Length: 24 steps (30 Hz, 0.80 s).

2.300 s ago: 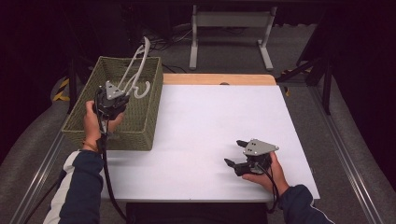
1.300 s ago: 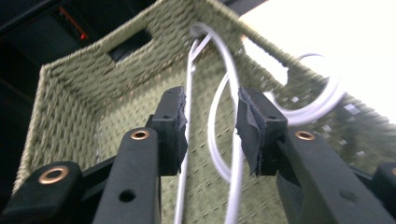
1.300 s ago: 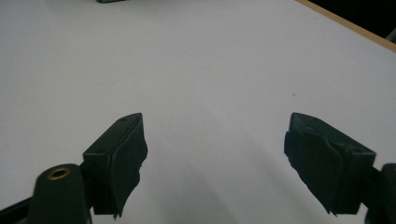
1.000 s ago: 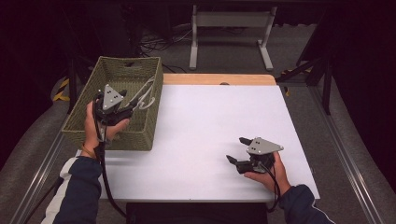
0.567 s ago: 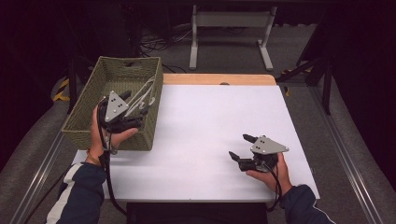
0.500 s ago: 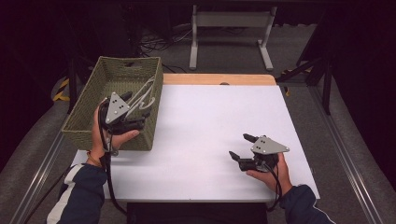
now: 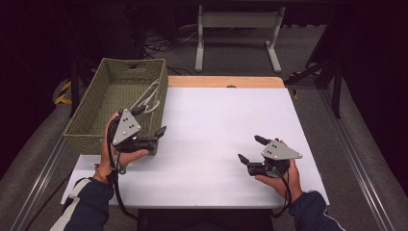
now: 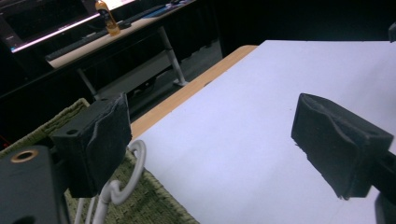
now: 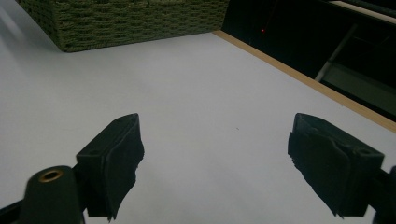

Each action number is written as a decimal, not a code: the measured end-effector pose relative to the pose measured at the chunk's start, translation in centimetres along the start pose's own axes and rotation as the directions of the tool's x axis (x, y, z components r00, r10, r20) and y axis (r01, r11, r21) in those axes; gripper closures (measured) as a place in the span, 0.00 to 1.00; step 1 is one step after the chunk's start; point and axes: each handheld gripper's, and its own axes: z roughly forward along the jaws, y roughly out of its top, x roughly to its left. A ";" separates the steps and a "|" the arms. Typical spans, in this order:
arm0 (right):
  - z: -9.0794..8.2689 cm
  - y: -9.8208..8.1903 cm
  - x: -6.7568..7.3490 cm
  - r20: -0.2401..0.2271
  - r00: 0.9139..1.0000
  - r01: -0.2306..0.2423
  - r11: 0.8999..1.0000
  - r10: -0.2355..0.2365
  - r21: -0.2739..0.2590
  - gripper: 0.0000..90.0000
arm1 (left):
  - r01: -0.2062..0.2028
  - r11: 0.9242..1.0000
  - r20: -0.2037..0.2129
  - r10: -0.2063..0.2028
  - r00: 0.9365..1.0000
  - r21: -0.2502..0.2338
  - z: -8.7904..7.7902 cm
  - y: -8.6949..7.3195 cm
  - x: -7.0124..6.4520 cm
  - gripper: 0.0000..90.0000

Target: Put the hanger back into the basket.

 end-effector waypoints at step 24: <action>-1.0 -0.5 0.9 0.039 0.999 -0.003 1.000 0.003 -0.003 0.19 | -0.040 0.999 0.080 0.040 0.996 -0.011 -0.8 -3.8 -3.1 0.08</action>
